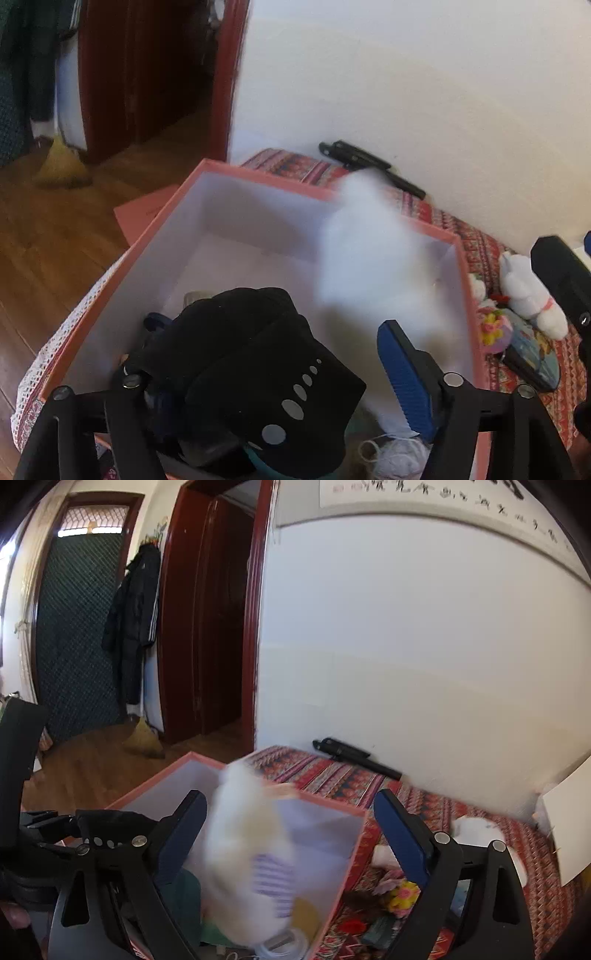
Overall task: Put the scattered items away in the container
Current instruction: 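Carry the glove and plush into the pink box and release both, then grasp the pink-purple pipe-cleaner toy with the left gripper while the right grasps the pencil case, then carry the pipe-cleaner toy and blue pencil case into the pink box and release both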
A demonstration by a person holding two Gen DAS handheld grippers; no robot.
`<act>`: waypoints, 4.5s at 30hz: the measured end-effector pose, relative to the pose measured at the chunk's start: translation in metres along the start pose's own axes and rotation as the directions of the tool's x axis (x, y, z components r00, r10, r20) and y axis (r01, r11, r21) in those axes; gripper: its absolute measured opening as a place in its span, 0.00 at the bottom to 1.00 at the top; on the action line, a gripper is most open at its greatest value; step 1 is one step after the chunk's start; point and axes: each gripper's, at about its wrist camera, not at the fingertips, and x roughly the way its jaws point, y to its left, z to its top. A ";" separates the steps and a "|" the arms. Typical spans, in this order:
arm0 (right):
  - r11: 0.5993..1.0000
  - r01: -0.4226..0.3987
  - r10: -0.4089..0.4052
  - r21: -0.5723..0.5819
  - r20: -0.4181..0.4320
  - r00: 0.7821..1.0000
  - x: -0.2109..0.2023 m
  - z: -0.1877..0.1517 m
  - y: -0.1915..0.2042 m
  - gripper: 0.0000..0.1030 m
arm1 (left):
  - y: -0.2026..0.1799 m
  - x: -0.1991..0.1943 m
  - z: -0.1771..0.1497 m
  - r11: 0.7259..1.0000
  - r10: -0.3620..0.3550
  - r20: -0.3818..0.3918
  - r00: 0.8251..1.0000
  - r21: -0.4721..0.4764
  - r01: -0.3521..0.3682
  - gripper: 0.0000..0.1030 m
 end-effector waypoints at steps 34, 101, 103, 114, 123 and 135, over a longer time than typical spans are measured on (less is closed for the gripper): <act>0.866 0.288 -0.249 0.409 -0.146 0.957 -0.169 -0.074 -0.255 1.00 | -0.201 -0.025 -0.081 0.919 -0.328 -0.191 0.925 0.162 0.360 0.98; 0.315 -0.036 0.022 0.948 0.031 0.999 -0.251 -0.194 -0.395 0.23 | -0.248 -0.105 -0.117 0.909 -0.206 0.061 0.977 0.381 0.168 0.59; 0.334 -0.052 0.015 0.941 0.050 0.999 -0.258 -0.186 -0.392 0.23 | -0.248 -0.116 -0.116 0.909 -0.217 0.079 0.973 0.381 0.172 0.59; 0.348 -0.290 0.086 0.891 0.278 0.957 -0.282 -0.134 -0.346 0.23 | -0.207 -0.170 -0.094 0.939 -0.213 0.233 0.949 0.316 0.133 0.59; 0.248 -0.494 0.289 0.834 0.423 0.859 -0.228 -0.099 -0.277 0.23 | -0.117 -0.169 -0.062 0.983 -0.094 0.336 0.937 0.178 0.035 0.59; 0.279 -0.448 0.643 0.849 0.181 0.744 -0.014 -0.085 -0.123 0.37 | 0.007 -0.063 -0.025 0.995 0.073 0.222 0.972 0.054 -0.087 0.68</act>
